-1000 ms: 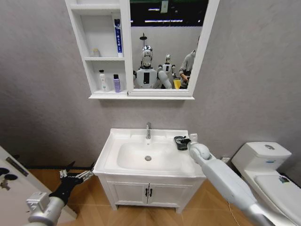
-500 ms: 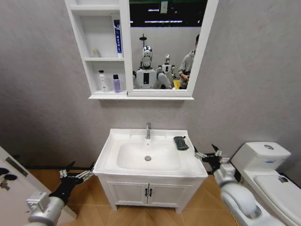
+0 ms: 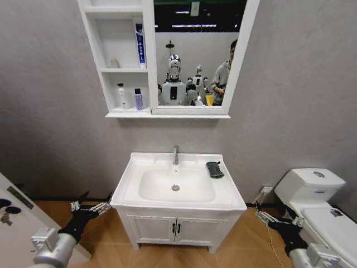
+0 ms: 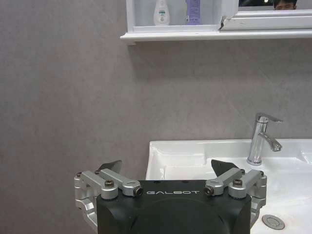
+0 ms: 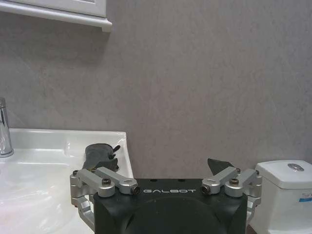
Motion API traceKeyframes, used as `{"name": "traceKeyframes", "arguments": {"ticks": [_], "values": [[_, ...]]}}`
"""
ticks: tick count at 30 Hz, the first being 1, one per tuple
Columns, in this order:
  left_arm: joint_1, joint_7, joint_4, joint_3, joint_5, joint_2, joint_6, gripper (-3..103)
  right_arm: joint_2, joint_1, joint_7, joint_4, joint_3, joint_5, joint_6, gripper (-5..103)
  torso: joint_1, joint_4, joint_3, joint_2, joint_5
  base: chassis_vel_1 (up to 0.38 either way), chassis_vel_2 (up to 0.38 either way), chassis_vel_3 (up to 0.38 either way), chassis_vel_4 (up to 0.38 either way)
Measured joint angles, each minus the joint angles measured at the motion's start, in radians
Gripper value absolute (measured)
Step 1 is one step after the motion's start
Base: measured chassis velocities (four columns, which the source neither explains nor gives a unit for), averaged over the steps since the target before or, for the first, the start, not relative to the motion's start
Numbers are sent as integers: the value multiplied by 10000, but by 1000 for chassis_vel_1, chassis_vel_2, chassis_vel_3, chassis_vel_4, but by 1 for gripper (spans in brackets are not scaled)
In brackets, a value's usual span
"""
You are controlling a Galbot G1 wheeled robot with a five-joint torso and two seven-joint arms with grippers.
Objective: Move facial cleanser and shampoo from washbasin to cabinet, then wipe washbasin with towel.
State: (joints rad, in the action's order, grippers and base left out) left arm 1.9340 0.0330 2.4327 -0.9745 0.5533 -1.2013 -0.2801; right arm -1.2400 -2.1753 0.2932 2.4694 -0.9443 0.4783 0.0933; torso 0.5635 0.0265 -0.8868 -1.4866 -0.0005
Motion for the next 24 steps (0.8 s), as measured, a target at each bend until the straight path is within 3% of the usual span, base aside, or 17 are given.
{"name": "traceKeyframes", "arguments": {"ticks": [8,15,24], "values": [[0,0,0,0,0,0,0,100,-123,8,297,388,967,-651,183,100,0,-1,0,0,6,0,0,0,0],[0,0,0,0,0,0,0,100,233,468,529,371,1223,-646,673,100,0,-3,-1,1,5,0,0,0,0],[0,0,0,0,0,0,0,100,270,524,540,337,1257,-625,735,100,0,-2,-1,1,5,0,0,0,0]]}}
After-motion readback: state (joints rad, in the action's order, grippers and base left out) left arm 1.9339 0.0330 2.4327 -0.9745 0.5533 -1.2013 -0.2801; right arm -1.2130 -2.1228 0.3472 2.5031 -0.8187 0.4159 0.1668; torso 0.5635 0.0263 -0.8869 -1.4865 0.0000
